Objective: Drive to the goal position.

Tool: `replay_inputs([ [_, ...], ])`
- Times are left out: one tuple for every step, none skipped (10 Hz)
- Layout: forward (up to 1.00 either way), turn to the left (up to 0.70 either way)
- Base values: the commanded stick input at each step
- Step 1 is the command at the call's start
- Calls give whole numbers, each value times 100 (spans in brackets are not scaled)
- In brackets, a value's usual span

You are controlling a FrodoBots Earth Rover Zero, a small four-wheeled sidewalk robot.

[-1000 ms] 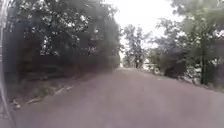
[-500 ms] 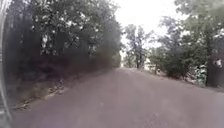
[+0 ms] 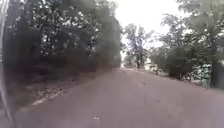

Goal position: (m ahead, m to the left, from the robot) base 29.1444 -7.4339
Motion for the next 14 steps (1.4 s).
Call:
replay_inputs([
  [70,0],
  [70,0],
  [70,0],
  [70,0],
  [70,0],
  [70,-1],
  [70,-6],
  [70,-14],
  [70,-22],
  [70,-12],
  [70,0],
  [70,0],
  [70,0],
  [70,0],
])
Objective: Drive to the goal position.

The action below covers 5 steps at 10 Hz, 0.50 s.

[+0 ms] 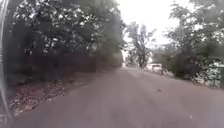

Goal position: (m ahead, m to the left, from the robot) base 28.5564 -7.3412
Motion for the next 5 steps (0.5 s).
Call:
replay_inputs([
  [70,0],
  [70,0],
  [70,0],
  [70,0],
  [70,0],
])
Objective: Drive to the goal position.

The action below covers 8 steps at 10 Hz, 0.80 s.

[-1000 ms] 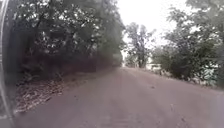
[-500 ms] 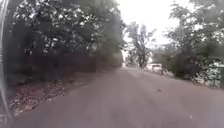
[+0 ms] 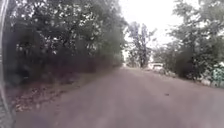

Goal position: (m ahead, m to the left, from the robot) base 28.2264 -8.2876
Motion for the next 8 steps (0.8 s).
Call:
replay_inputs([
  [70,0],
  [70,0],
  [70,0],
  [70,0],
  [70,0],
  [70,0],
  [70,-2],
  [70,-2],
])
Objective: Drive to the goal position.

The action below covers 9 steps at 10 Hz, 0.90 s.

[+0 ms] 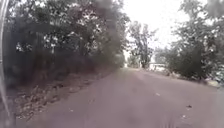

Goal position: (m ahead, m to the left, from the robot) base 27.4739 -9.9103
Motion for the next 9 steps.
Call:
replay_inputs([
  [70,-1],
  [70,0],
  [70,0],
  [70,0],
  [70,-1],
  [70,-1],
  [70,-2],
  [70,-13],
  [70,-15],
])
